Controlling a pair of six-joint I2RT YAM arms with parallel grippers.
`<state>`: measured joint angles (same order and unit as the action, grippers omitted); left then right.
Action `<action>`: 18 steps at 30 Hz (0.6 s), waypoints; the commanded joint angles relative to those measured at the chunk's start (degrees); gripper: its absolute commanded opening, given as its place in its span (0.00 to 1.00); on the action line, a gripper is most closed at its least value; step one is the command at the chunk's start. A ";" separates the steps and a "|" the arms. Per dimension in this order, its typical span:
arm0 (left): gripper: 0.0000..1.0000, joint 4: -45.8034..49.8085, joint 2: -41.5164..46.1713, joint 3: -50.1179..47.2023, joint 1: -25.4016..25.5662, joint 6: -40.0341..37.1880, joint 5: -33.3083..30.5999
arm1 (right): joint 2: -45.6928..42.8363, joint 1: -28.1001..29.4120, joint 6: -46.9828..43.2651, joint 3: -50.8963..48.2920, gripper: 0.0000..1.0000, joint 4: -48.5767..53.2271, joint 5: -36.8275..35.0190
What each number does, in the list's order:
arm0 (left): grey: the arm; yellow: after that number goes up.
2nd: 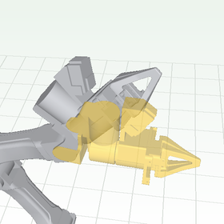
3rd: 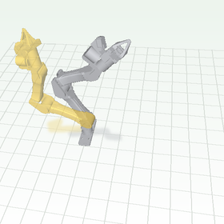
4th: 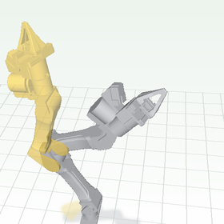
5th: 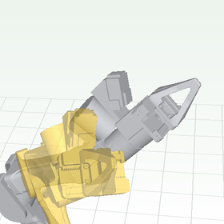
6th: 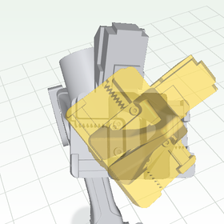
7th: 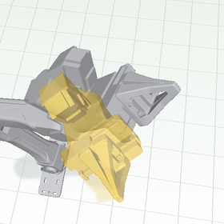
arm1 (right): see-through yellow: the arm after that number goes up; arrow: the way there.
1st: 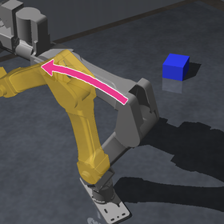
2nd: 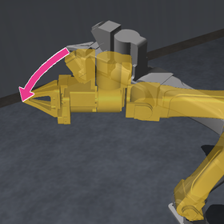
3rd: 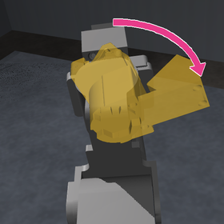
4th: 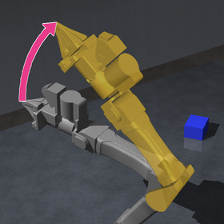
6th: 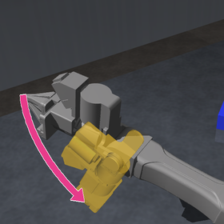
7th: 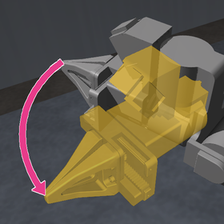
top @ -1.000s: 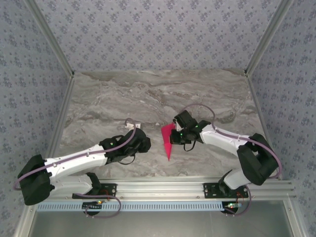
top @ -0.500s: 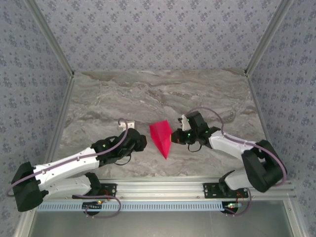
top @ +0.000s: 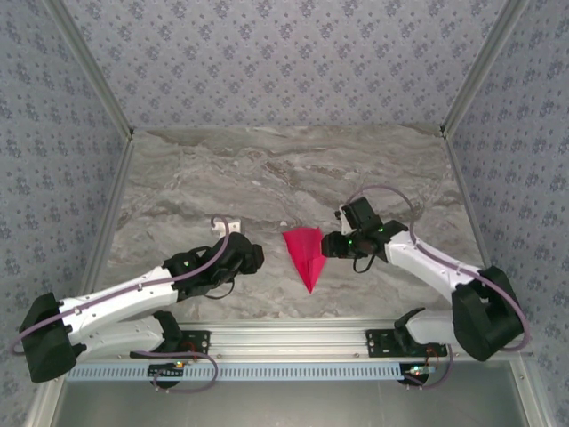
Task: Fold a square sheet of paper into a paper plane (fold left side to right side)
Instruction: Turn over the paper plane at the center of the table.
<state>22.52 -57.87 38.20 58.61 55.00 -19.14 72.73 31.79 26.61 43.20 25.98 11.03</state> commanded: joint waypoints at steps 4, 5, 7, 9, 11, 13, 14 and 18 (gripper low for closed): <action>0.55 -1.61 0.65 0.03 -0.17 -1.31 -1.15 | 2.99 8.39 2.79 4.12 0.56 6.35 -4.23; 0.56 -1.55 0.61 0.02 -0.21 -1.30 -1.11 | 4.65 9.59 3.43 4.78 0.56 6.11 -4.78; 0.58 -1.43 0.80 -0.05 -0.16 -1.30 -0.94 | 7.53 11.43 4.01 5.85 0.56 5.41 -5.53; 0.58 -0.99 1.06 -0.26 -0.21 -1.26 -0.86 | 10.03 12.52 4.43 6.91 0.56 4.92 -5.90; 0.59 -0.67 1.64 -0.53 -0.16 -1.13 -0.97 | 12.02 13.25 4.67 7.67 0.57 4.79 -6.50; 0.59 -0.64 2.34 -1.00 -0.16 -0.95 -1.18 | 13.59 13.77 4.92 8.11 0.56 4.36 -6.50; 0.59 -0.64 2.71 -1.31 -0.16 -0.82 -1.34 | 14.42 13.85 4.98 8.37 0.56 3.95 -6.14; 0.61 -0.13 3.76 -1.80 -0.16 -0.62 -1.91 | 17.37 14.77 4.85 9.68 0.56 3.51 -5.49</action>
<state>22.13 -55.40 36.53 58.59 54.50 -19.38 88.36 45.69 30.48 50.85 28.95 6.33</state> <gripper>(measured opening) 0.604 0.557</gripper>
